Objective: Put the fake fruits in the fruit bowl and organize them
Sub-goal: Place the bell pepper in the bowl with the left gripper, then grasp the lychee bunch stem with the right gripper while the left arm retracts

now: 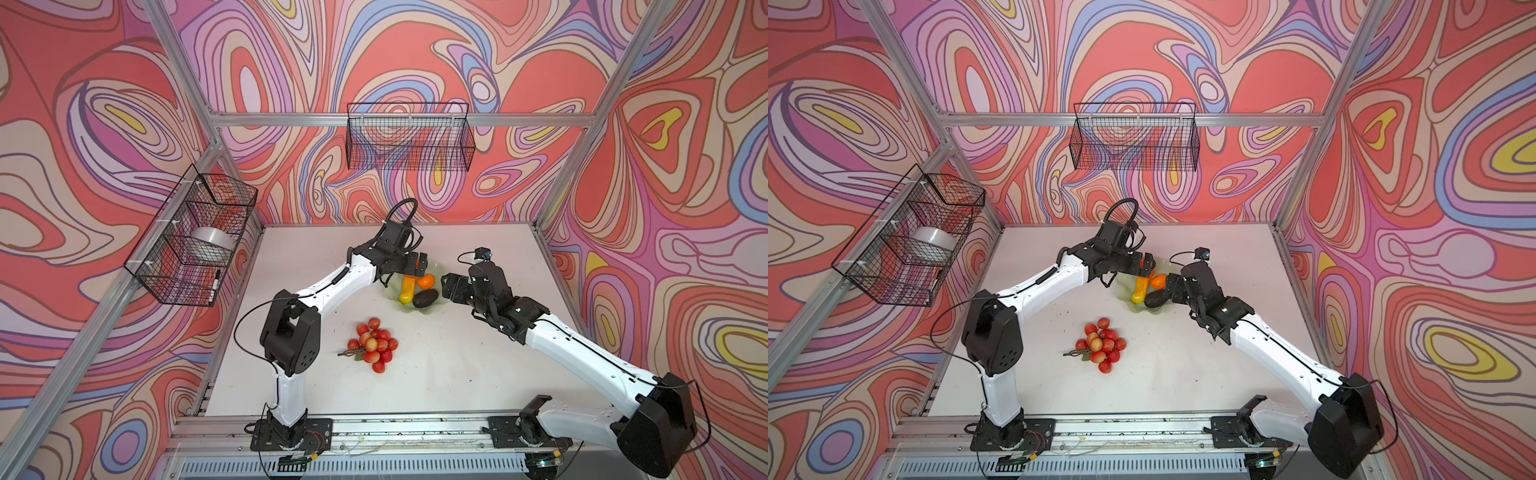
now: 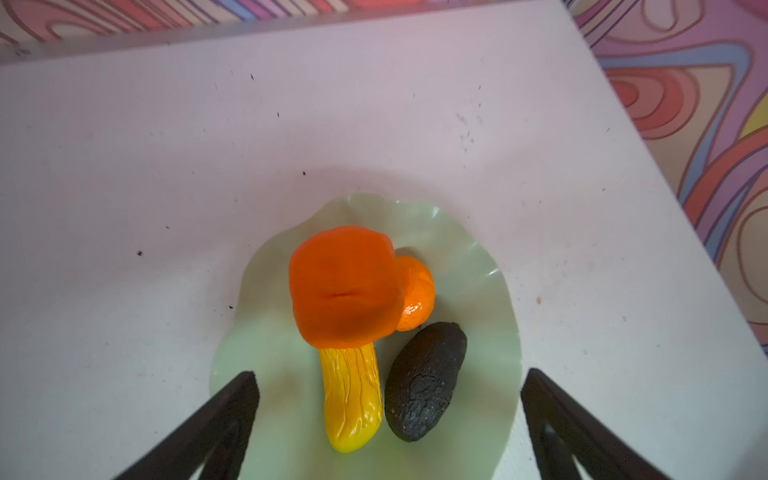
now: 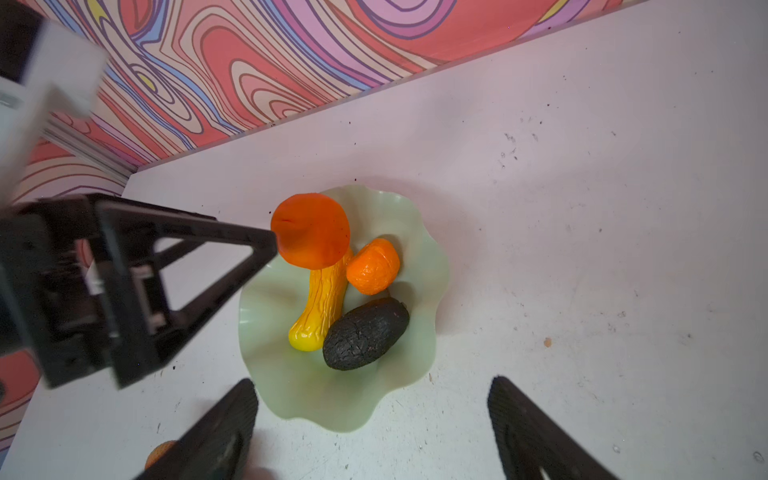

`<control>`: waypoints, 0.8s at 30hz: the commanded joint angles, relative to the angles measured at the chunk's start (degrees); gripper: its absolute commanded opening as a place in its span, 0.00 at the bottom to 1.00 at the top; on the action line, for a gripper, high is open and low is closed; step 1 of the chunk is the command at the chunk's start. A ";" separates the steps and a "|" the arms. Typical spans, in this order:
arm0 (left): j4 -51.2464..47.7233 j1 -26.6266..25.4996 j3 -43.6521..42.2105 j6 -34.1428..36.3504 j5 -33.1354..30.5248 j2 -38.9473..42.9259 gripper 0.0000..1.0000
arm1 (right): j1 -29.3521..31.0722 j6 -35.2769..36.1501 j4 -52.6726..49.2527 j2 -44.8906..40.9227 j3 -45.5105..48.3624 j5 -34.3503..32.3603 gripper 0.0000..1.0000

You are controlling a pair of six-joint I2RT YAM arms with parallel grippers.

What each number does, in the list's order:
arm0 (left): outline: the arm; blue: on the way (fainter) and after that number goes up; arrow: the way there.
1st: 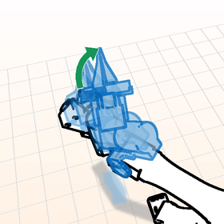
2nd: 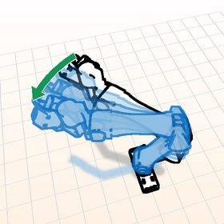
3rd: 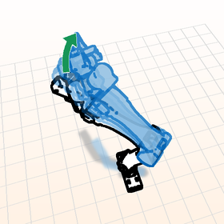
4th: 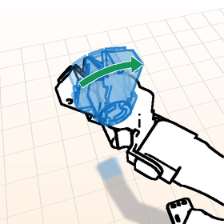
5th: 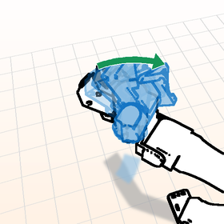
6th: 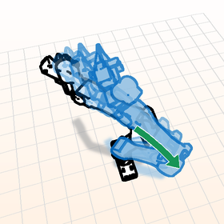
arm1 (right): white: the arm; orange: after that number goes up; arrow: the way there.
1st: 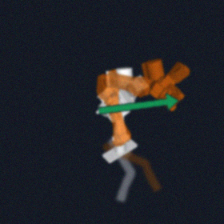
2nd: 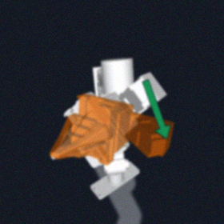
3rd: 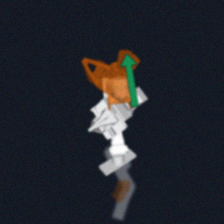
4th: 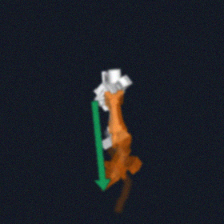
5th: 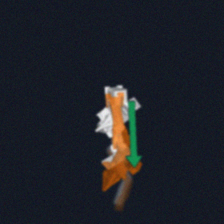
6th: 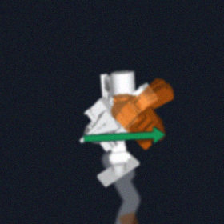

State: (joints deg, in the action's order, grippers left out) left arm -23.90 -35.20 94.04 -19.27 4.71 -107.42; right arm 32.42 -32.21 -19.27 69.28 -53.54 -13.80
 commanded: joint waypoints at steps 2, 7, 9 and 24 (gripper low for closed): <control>4.33 0.79 -4.50 0.84 -6.52 10.08 1.00 | 0.01 4.65 -1.15 2.46 -2.62 3.60 0.88; 8.34 4.13 -15.24 -0.54 -12.89 22.03 1.00 | 3.45 8.51 -4.02 8.33 -8.07 6.59 0.85; 8.34 7.09 -21.21 -2.82 -14.31 26.91 1.00 | 6.96 10.23 -5.33 11.13 -10.64 6.09 0.85; 6.23 24.68 -53.61 -18.70 -12.58 54.10 1.00 | 26.68 15.69 -3.76 22.26 -12.00 15.83 0.90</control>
State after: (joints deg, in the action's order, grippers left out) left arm -16.36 -11.66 41.91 -34.22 -8.75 -55.35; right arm 59.24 -18.00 -23.57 90.00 -65.67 0.54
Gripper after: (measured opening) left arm 0.999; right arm 0.899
